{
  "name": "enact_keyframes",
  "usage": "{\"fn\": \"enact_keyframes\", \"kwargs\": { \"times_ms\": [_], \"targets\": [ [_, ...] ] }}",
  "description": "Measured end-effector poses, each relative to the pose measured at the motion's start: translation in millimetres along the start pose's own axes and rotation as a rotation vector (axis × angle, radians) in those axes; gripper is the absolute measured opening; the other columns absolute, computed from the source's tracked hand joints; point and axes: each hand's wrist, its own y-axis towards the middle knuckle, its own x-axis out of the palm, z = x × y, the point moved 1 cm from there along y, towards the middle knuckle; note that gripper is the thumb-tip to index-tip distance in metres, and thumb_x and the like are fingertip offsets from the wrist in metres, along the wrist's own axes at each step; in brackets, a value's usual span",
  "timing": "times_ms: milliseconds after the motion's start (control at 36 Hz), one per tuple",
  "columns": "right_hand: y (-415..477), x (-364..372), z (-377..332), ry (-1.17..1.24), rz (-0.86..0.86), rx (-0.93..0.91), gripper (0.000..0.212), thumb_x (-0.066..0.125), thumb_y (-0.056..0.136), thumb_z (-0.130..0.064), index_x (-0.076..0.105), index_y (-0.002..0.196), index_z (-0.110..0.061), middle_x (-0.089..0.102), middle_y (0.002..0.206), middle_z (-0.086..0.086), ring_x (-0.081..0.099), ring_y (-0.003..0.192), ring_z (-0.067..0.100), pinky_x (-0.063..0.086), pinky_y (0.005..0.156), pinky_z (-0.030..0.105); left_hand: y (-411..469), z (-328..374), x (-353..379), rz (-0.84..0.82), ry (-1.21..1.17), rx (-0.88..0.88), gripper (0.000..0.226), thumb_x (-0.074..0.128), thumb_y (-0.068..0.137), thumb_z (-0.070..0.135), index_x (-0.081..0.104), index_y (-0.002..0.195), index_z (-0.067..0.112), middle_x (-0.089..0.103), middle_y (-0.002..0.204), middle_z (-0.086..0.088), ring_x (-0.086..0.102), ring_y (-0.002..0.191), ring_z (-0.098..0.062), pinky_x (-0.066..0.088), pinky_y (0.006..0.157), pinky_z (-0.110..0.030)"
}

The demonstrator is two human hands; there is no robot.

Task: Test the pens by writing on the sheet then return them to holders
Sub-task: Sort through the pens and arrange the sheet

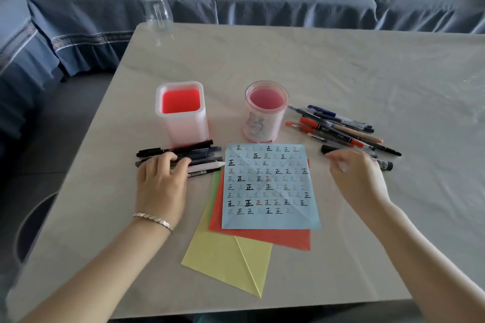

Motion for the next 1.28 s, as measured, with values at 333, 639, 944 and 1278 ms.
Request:
{"fn": "enact_keyframes", "kwargs": {
  "times_ms": [333, 639, 944, 1278],
  "targets": [
    [52.4, 2.0, 14.1, -0.359, -0.124, -0.041, 0.026, 0.043, 0.094, -0.015, 0.061, 0.112, -0.013, 0.054, 0.131, 0.006, 0.049, 0.115, 0.033, 0.037, 0.09, 0.038, -31.7, 88.6, -3.1, -0.357, -0.334, 0.278, 0.049, 0.043, 0.081, 0.045, 0.053, 0.117, 0.014, 0.059, 0.123, -0.004, 0.052, 0.119, -0.021, 0.03, 0.1, -0.034],
    [76.4, -3.2, 12.5, -0.495, -0.264, 0.005, 0.02, 0.054, 0.087, -0.01, 0.066, 0.094, -0.023, 0.064, 0.104, 0.007, 0.059, 0.093, 0.03, 0.038, 0.066, 0.029, -39.3, 90.4, 10.7, -0.441, -0.322, 0.248, 0.06, 0.041, 0.08, 0.052, 0.043, 0.127, 0.015, 0.049, 0.137, -0.007, 0.035, 0.13, -0.018, 0.021, 0.106, -0.036],
    [59.2, -11.0, 10.6, -0.434, -0.224, -0.2, 0.018, 0.056, 0.09, -0.026, 0.069, 0.101, -0.019, 0.064, 0.113, 0.001, 0.053, 0.111, 0.022, 0.029, 0.075, 0.025, -37.7, 92.1, 7.8, -0.477, -0.327, 0.225, 0.06, 0.042, 0.081, 0.053, 0.05, 0.126, 0.014, 0.049, 0.137, -0.005, 0.035, 0.13, -0.016, 0.021, 0.107, -0.035],
    [-24.9, -12.9, -16.8, -0.121, 0.026, -0.707, 0.017, 0.058, 0.083, -0.025, 0.072, 0.088, -0.017, 0.068, 0.08, -0.004, 0.064, 0.07, 0.021, 0.046, 0.074, 0.031, -26.7, 107.9, -13.9, -0.238, -0.472, 0.195, 0.062, 0.045, 0.083, 0.041, 0.033, 0.135, 0.009, 0.05, 0.134, -0.011, 0.039, 0.125, -0.018, 0.029, 0.103, -0.037]
  ]
}}
